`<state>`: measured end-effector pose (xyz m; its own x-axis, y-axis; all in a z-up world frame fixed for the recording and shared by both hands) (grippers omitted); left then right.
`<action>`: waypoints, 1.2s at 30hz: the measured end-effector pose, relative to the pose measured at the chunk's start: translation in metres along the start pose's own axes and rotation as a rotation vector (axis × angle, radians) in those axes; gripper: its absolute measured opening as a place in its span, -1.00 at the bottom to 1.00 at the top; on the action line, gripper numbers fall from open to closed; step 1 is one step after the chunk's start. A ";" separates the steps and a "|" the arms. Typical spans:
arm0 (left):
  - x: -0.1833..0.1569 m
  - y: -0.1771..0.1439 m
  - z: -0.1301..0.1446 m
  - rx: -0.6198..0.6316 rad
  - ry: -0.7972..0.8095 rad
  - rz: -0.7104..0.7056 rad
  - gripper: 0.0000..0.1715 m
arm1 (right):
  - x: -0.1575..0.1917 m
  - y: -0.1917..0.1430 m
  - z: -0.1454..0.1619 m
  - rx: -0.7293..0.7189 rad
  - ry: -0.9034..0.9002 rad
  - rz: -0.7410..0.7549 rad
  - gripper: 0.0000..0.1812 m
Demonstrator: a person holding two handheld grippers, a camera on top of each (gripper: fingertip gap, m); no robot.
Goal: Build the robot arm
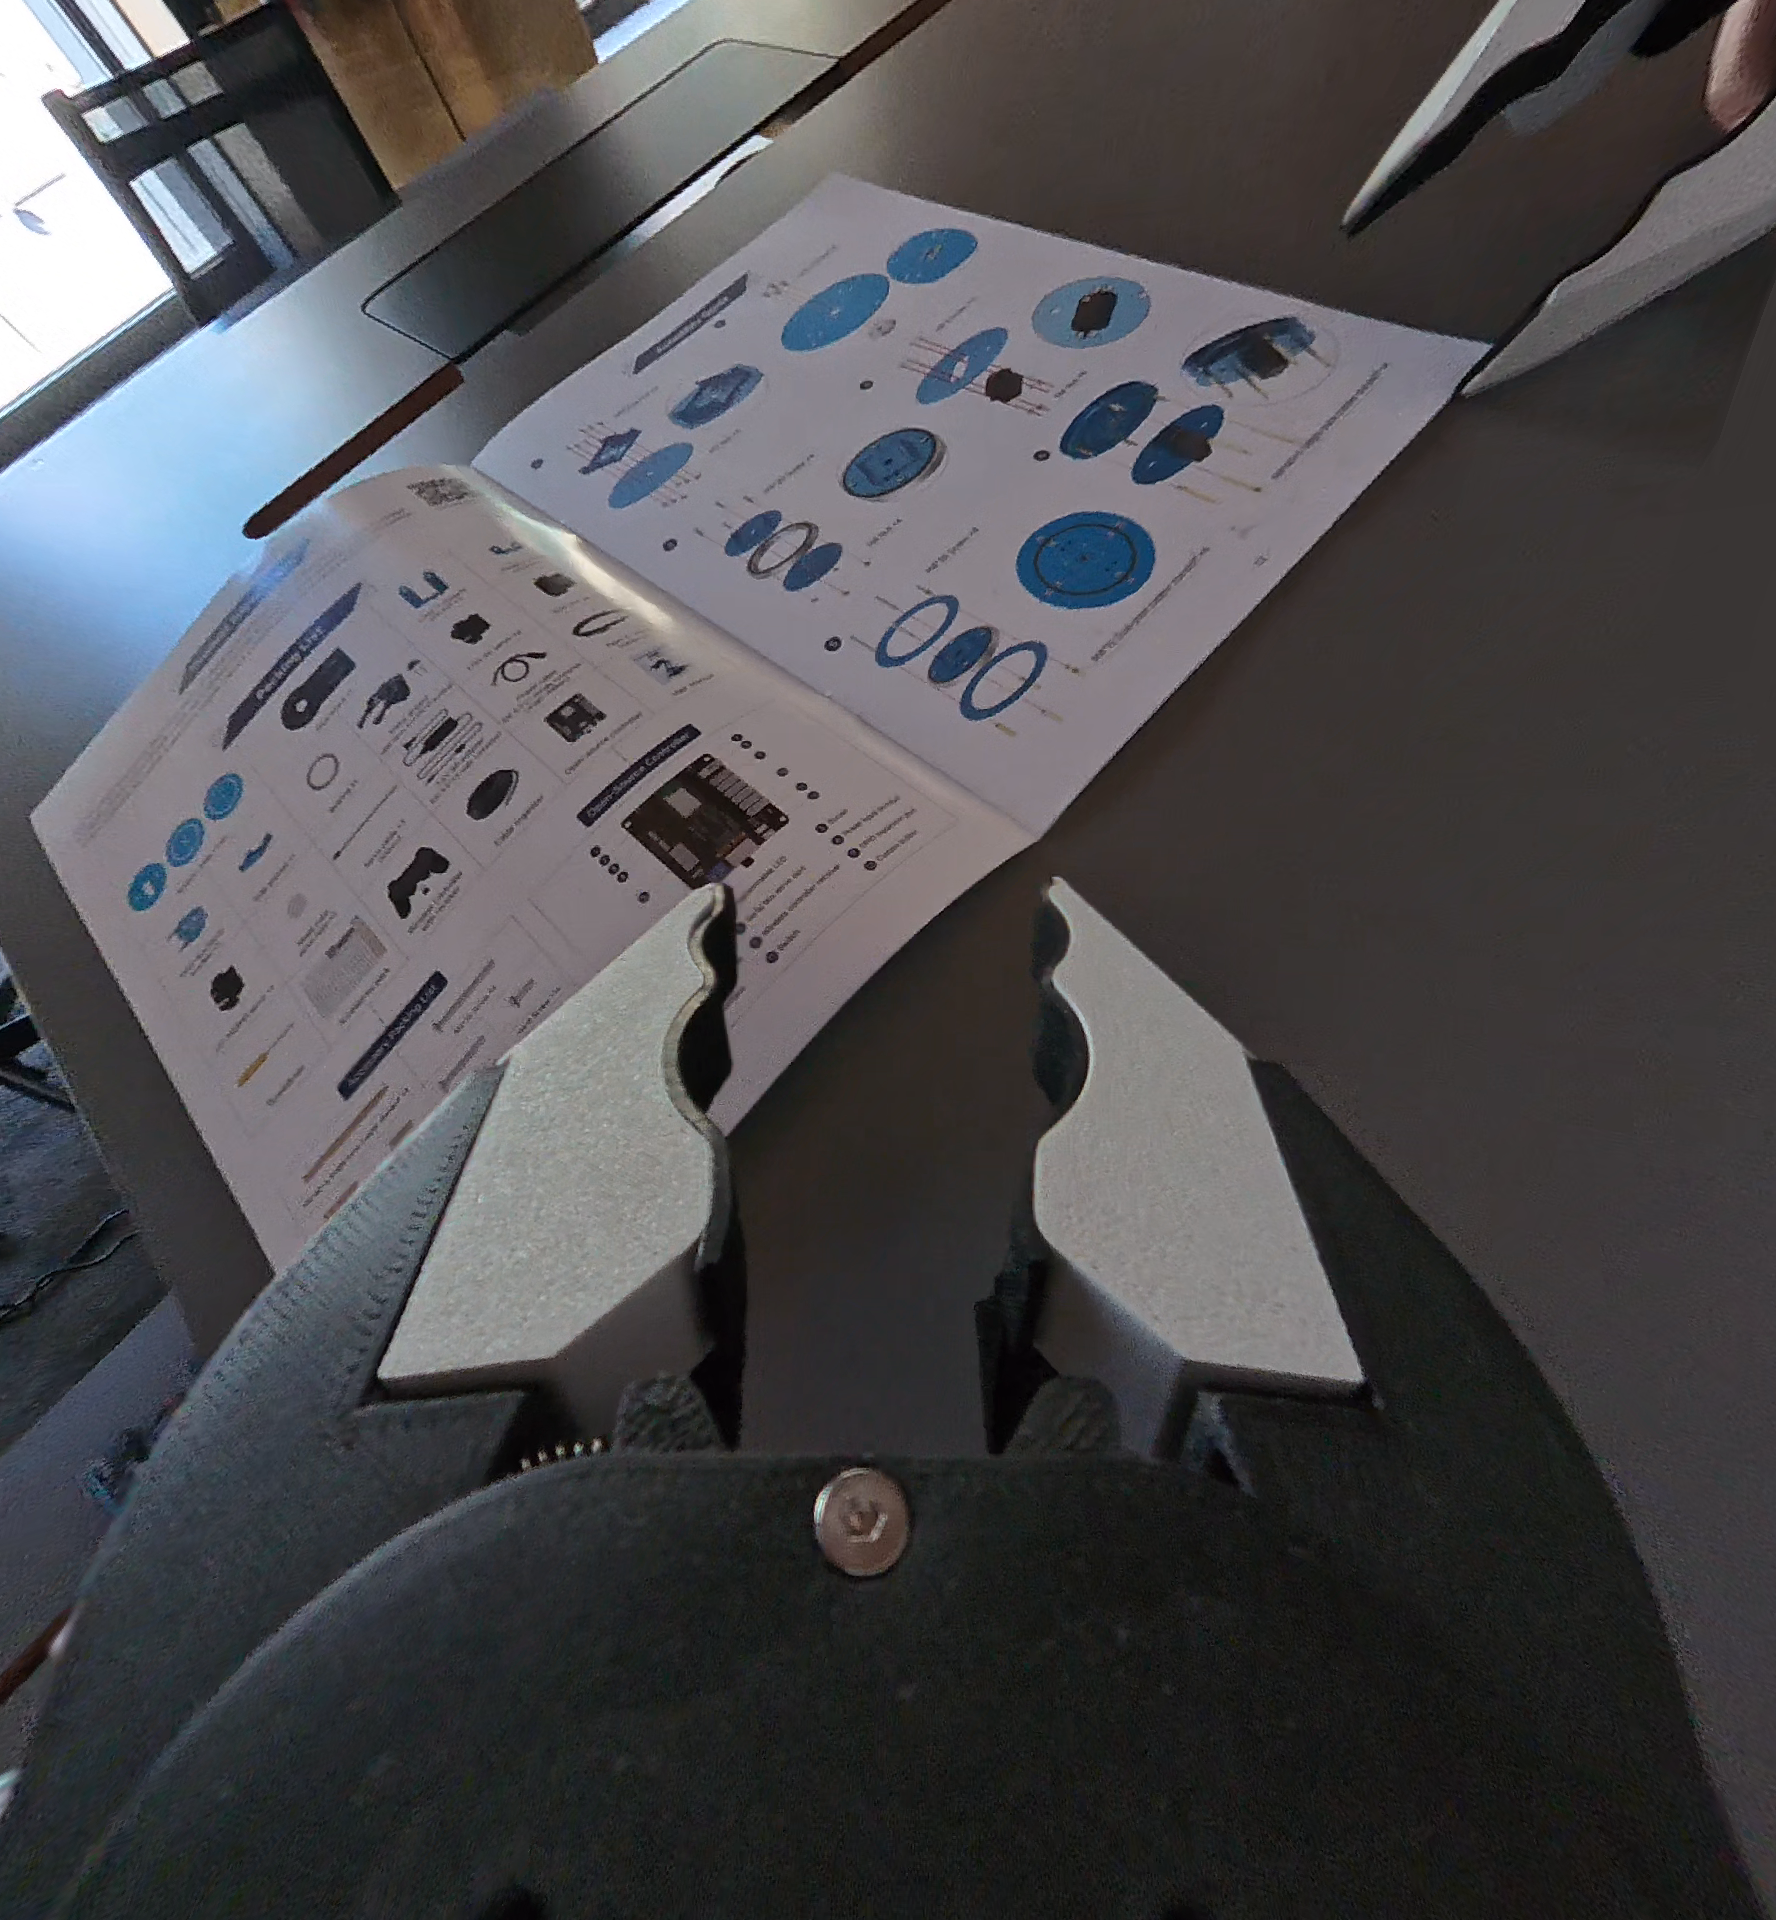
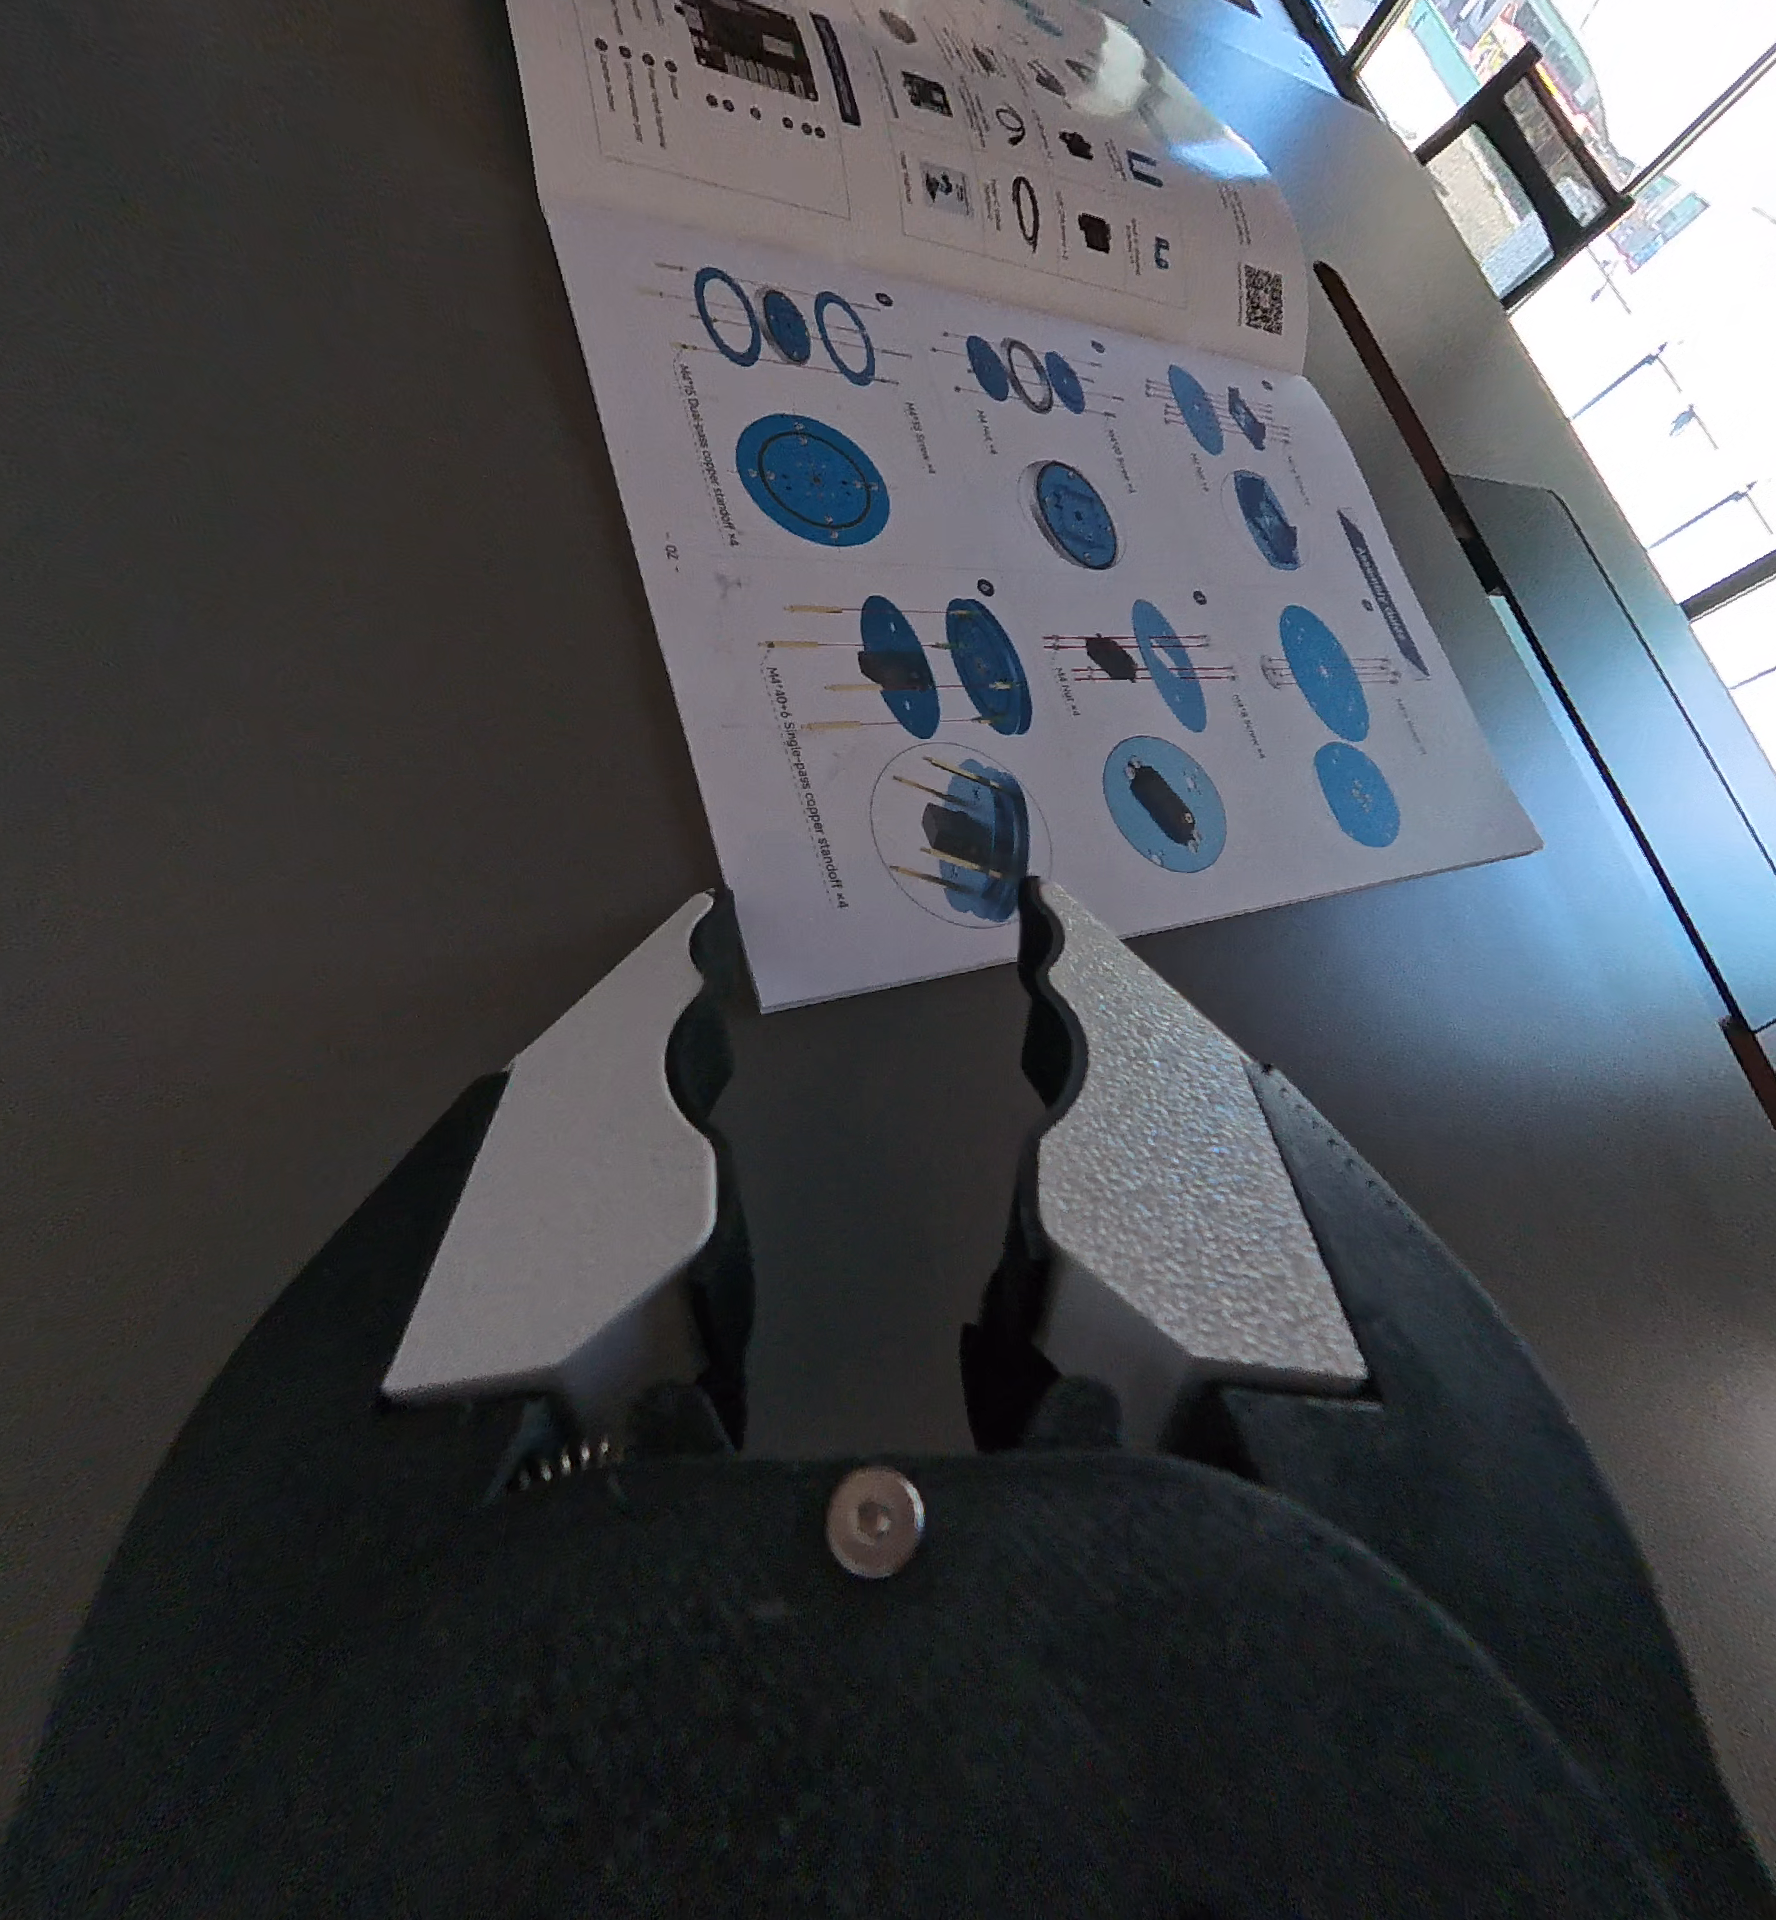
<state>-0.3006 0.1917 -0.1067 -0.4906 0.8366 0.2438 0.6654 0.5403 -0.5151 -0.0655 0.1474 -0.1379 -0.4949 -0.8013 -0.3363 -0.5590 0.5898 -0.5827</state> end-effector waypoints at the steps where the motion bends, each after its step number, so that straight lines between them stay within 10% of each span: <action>1: 0.004 0.004 0.004 0.026 0.017 -0.023 -0.37 | -0.001 0.000 0.000 0.000 -0.003 0.010 -0.42; 21: 0.021 0.008 -0.012 -0.169 -0.032 -0.186 -0.29 | 0.002 -0.028 -0.045 -0.315 0.066 0.091 -0.58; 36: 0.025 -0.003 -0.015 -0.237 -0.040 -0.170 -0.23 | 0.008 -0.007 -0.036 -0.226 -0.061 0.088 -0.80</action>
<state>-0.3058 0.2122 -0.0866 -0.6247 0.7309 0.2749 0.6826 0.6821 -0.2622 -0.0891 0.1407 -0.1098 -0.5110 -0.7462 -0.4268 -0.6533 0.6598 -0.3713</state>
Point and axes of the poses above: each gripper's, where its closed fingertips meet, y out along the fingers, z out of its underside, x = y × z across the jaws, the point moved 1 cm from there along -y, back along the fingers, and after that the axes turned 5 degrees about -z, right-handed, at the moved point
